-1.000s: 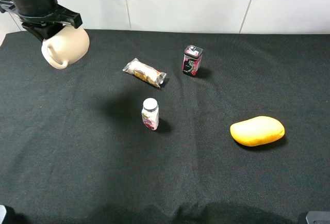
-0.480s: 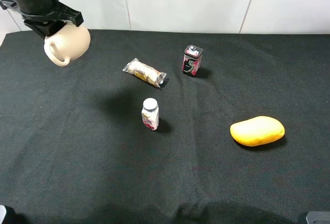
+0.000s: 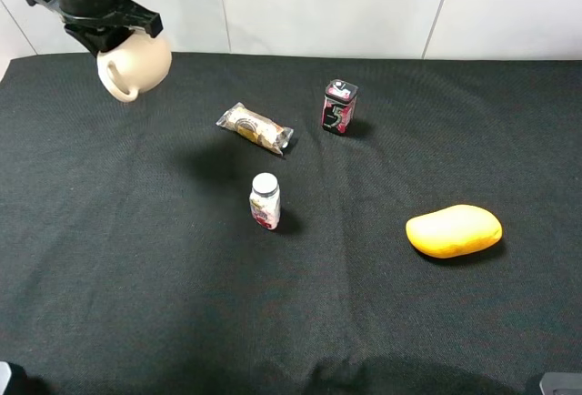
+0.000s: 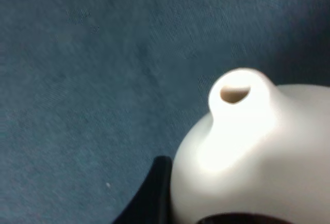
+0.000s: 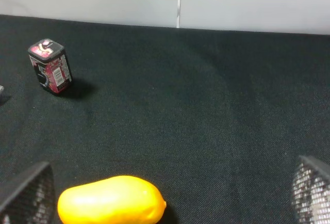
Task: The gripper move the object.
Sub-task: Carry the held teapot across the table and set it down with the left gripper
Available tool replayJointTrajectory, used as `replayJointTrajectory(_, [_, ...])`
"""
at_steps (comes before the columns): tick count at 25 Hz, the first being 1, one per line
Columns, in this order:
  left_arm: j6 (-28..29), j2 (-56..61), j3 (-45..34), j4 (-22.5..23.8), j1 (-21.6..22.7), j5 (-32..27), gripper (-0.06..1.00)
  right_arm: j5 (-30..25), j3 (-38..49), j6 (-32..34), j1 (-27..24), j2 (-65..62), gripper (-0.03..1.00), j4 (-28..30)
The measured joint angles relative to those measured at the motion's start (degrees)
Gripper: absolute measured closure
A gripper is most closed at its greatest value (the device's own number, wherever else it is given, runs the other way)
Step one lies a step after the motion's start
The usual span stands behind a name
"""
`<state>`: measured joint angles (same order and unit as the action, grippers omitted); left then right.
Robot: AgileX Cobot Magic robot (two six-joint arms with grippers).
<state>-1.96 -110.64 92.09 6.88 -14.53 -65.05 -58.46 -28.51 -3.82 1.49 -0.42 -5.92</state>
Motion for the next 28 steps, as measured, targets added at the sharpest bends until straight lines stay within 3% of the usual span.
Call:
replayJointTrajectory(5, [0.0, -4.05, 3.99, 3.13, 0.0, -1.1, 0.86, 0.0, 0.0, 0.0, 0.0, 0.0, 0.27, 0.0])
replayJointTrajectory(19, [0.05, -18.26, 18.0, 5.27, 0.0, -2.24, 0.86, 0.0, 0.0, 0.0, 0.0, 0.0, 0.27, 0.0])
replayJointTrajectory(28, [0.05, -22.77, 20.9, 5.51, 0.0, -1.11, 0.86, 0.0, 0.0, 0.0, 0.0, 0.0, 0.27, 0.0])
